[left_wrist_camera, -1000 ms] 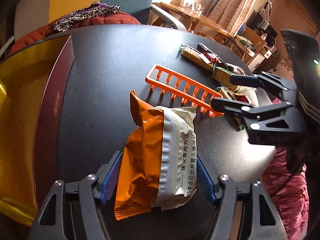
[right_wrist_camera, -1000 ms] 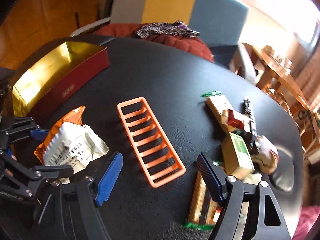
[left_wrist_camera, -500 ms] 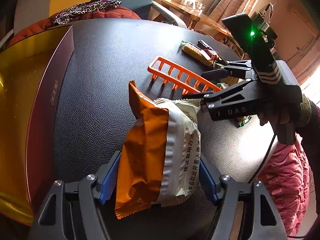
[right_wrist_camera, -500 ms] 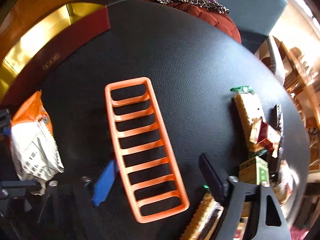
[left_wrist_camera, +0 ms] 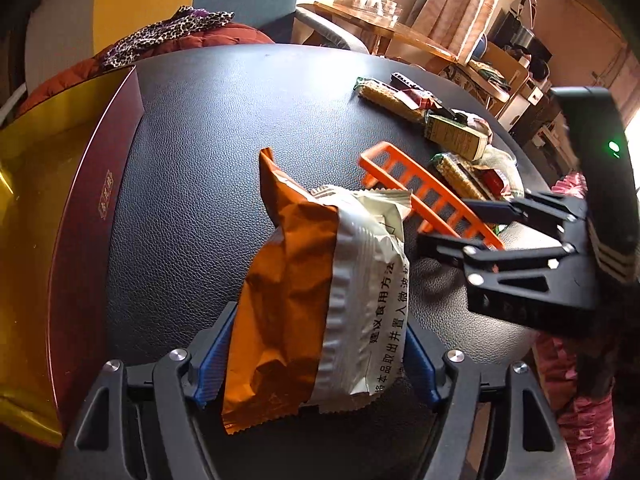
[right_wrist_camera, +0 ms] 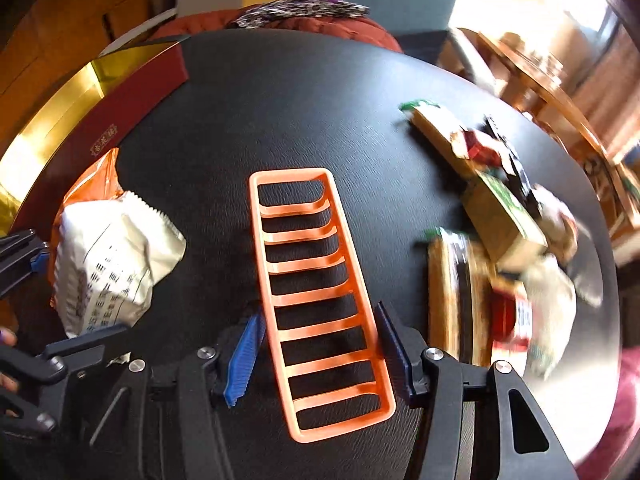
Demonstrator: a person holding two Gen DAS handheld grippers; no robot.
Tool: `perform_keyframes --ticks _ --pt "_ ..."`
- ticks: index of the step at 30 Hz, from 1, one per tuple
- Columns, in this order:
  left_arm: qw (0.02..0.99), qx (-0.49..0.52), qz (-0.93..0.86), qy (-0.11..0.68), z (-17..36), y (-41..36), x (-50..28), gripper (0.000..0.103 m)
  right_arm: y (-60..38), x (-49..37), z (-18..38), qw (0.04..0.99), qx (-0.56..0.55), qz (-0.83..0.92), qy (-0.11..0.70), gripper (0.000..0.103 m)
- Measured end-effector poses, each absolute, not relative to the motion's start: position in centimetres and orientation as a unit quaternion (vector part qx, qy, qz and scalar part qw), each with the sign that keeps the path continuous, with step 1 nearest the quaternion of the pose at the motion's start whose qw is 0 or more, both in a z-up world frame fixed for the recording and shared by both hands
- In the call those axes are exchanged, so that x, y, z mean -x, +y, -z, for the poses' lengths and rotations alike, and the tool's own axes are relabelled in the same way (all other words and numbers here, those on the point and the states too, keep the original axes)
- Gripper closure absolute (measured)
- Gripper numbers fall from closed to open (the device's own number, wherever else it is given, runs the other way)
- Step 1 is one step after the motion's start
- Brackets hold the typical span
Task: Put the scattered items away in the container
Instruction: 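Grasp the orange plastic rack with the right tool, then carry the biscuit bag over the gold tray and open the left tool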
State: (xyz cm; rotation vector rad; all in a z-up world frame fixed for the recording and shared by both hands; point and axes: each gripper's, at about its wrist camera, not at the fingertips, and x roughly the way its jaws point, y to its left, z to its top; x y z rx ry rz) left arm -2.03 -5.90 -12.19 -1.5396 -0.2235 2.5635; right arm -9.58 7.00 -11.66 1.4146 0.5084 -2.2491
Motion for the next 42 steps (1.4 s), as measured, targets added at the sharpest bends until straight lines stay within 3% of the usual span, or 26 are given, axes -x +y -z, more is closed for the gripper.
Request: perform_keyframes --ticks 6,8,11,17,20,30,36,42 --pt "0.072 0.503 -0.857 -0.084 12.1 -6.3 1.9 0.027 9.6 6.0 11.1 0.159 -0.518 0.834 0.103 0.046" --pt "0.076 0.503 -0.856 -0.095 12.0 -6.7 1.9 0.027 9.9 4.8 11.9 0.149 -0.519 0.838 0.080 0.052" --pt "0.079 0.505 -0.854 -0.099 11.8 -7.1 1.9 0.027 10.0 3.5 12.2 0.136 -0.508 0.849 0.058 0.053" --pt "0.077 0.493 -0.865 -0.055 10.6 -6.2 2.3 0.027 10.3 3.3 12.6 0.138 -0.504 0.852 0.031 0.053" --pt "0.074 0.495 -0.865 -0.024 10.6 -5.4 2.7 0.027 10.1 3.4 12.6 0.143 -0.501 0.853 0.026 0.052" --pt "0.069 0.477 -0.875 -0.046 9.8 -6.1 1.8 0.037 10.3 2.9 11.8 0.144 -0.491 0.859 0.032 0.050" --pt "0.064 0.435 -0.895 -0.076 5.9 -8.0 0.4 0.037 9.9 3.3 11.9 0.143 -0.486 0.861 0.041 0.050" --pt "-0.005 0.392 -0.915 -0.095 2.0 -14.4 -1.1 0.037 9.8 3.3 12.1 0.143 -0.483 0.863 0.044 0.050"
